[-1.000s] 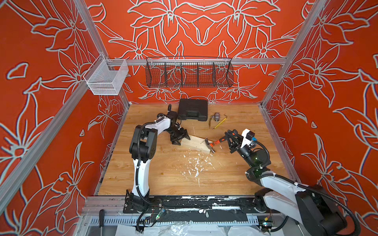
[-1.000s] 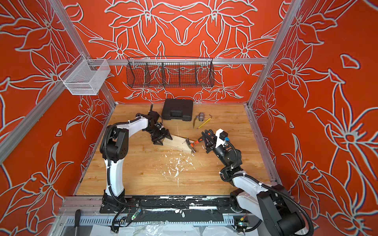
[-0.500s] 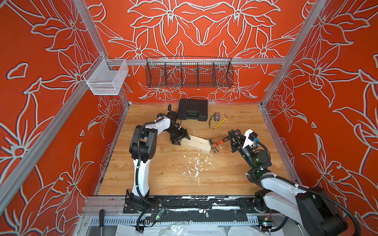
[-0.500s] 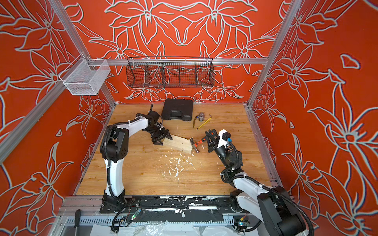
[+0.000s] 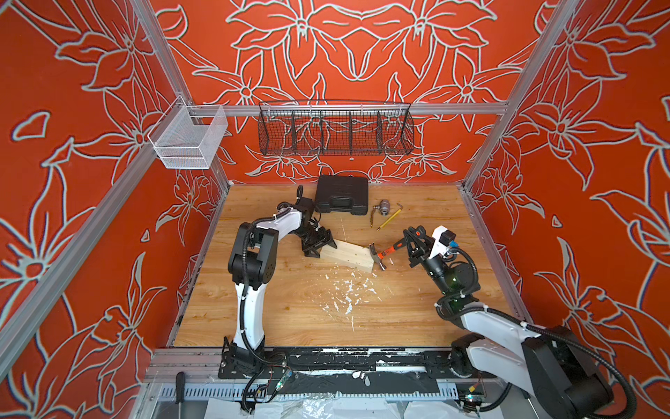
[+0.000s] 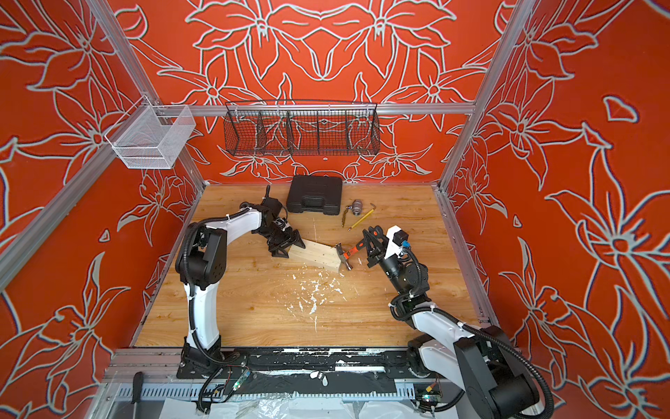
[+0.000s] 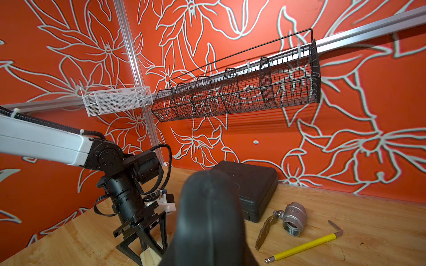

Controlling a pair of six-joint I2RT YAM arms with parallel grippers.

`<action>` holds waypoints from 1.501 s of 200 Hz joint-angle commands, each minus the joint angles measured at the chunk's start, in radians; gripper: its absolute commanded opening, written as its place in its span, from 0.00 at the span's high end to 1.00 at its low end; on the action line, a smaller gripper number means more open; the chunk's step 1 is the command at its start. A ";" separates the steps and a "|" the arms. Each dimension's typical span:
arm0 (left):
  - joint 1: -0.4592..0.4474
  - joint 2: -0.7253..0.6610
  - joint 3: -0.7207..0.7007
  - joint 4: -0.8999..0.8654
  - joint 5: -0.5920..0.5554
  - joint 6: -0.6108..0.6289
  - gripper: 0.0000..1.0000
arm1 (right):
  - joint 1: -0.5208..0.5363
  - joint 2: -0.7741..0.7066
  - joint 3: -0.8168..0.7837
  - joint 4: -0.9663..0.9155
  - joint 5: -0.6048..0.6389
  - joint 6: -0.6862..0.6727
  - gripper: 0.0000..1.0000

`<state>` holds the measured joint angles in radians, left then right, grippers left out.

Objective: Use a claw hammer to pull out a nail
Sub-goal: Move the mounting plate to the center of the board.

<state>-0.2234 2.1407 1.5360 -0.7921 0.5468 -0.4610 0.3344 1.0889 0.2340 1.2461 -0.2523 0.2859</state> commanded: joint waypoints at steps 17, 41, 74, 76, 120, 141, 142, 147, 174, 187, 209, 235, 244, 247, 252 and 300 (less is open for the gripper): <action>0.019 0.147 -0.120 -0.167 -0.383 -0.031 0.20 | -0.007 0.002 0.071 0.104 -0.005 0.002 1.00; 0.019 0.119 -0.127 -0.157 -0.381 -0.036 0.20 | -0.012 0.031 0.106 0.101 -0.020 0.006 1.00; 0.019 0.050 -0.135 -0.126 -0.370 -0.041 0.20 | -0.024 0.055 0.144 0.081 -0.025 0.004 1.00; 0.019 0.045 -0.136 -0.124 -0.370 -0.041 0.20 | -0.024 0.056 0.148 0.078 -0.026 0.004 1.00; 0.018 -0.035 -0.131 -0.093 -0.372 -0.037 0.19 | -0.050 0.088 0.210 0.044 -0.062 0.013 1.00; 0.016 -0.066 -0.141 -0.055 -0.366 -0.032 0.19 | -0.058 0.109 0.237 0.042 -0.085 0.024 1.00; 0.015 -0.068 -0.141 -0.053 -0.366 -0.032 0.19 | -0.059 0.110 0.238 0.041 -0.085 0.024 1.00; 0.014 -0.075 -0.143 -0.047 -0.367 -0.032 0.19 | -0.060 0.113 0.245 0.035 -0.090 0.025 1.00; -0.002 -0.138 -0.158 0.006 -0.373 -0.002 0.18 | -0.070 0.127 0.280 0.004 -0.114 0.023 1.00; -0.013 -0.172 -0.162 0.027 -0.387 0.020 0.17 | -0.073 0.134 0.302 -0.015 -0.132 0.022 1.00; -0.031 -0.218 -0.166 0.057 -0.406 0.066 0.16 | -0.081 0.153 0.334 -0.036 -0.160 0.028 1.00; -0.039 -0.241 -0.171 0.079 -0.416 0.102 0.14 | -0.084 0.184 0.369 -0.049 -0.195 0.038 1.00; -0.040 -0.246 -0.176 0.082 -0.414 0.116 0.14 | -0.084 0.193 0.382 -0.059 -0.207 0.039 1.00; -0.040 -0.250 -0.179 0.087 -0.412 0.121 0.14 | -0.085 0.195 0.384 -0.062 -0.213 0.039 1.00; -0.040 -0.258 -0.186 0.094 -0.411 0.128 0.14 | -0.085 0.198 0.390 -0.067 -0.219 0.039 1.00; -0.045 -0.418 -0.259 0.192 -0.461 0.228 0.13 | -0.090 0.206 0.443 -0.135 -0.264 0.034 1.00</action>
<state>-0.2638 1.8259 1.2926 -0.6487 0.1349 -0.3134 0.2497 1.3075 0.6159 1.0569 -0.4740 0.2970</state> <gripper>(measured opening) 0.866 0.218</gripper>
